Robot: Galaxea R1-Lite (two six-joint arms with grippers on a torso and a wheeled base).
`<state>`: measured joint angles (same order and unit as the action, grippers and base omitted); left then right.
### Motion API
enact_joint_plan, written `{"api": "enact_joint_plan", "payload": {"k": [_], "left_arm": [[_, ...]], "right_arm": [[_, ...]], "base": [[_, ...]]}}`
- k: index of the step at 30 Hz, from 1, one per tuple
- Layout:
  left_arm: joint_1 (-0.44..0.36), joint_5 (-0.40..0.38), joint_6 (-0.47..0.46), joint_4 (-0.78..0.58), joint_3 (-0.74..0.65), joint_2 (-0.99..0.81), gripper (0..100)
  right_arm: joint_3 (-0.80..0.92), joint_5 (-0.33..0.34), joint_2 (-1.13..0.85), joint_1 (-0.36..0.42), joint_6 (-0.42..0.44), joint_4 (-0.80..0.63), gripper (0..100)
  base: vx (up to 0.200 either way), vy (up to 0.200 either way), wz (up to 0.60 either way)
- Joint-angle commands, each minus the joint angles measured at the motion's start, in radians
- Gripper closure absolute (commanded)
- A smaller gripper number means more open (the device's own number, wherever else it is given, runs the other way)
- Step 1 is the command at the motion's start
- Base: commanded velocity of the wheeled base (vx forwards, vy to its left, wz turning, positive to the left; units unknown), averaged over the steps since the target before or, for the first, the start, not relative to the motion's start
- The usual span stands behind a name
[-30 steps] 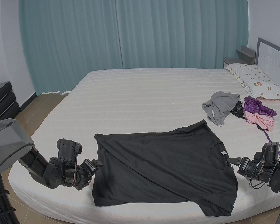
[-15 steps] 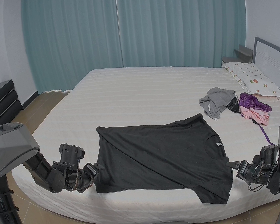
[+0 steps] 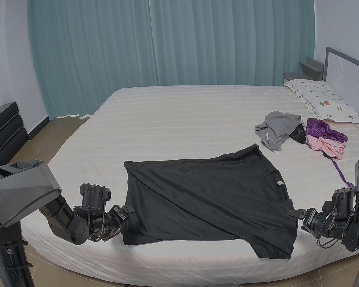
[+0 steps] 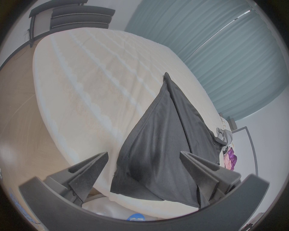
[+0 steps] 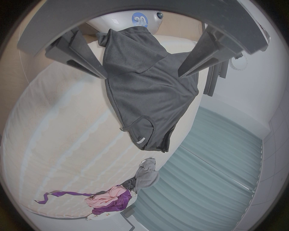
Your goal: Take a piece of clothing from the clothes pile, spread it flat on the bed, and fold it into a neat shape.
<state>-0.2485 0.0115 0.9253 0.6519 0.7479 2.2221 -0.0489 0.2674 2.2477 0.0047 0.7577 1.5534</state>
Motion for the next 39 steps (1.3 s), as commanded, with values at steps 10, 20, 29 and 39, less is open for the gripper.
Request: {"api": "enact_joint_plan", "payload": {"k": [10, 20, 29, 39], "left_arm": [[0.003, 0.002, -0.014, 0.008, 0.027, 0.051, 0], [0.000, 0.004, -0.034, 0.015, 0.048, 0.076, 0], [-0.011, 0.005, -0.033, 0.015, 0.062, 0.082, 0], [-0.021, 0.008, -0.034, 0.008, 0.034, 0.073, 100]], "right_arm": [[0.003, -0.001, 0.006, 0.003, 0.011, 0.013, 0], [0.003, 0.001, 0.013, 0.005, 0.012, 0.013, 0], [0.003, 0.001, 0.020, 0.005, 0.012, 0.013, 0], [0.001, 0.001, 0.021, 0.000, 0.012, 0.013, 0]], "base": [[0.000, 0.000, 0.00], [0.000, 0.000, 0.00], [0.000, 0.000, 0.00], [0.000, 0.000, 0.00]]}}
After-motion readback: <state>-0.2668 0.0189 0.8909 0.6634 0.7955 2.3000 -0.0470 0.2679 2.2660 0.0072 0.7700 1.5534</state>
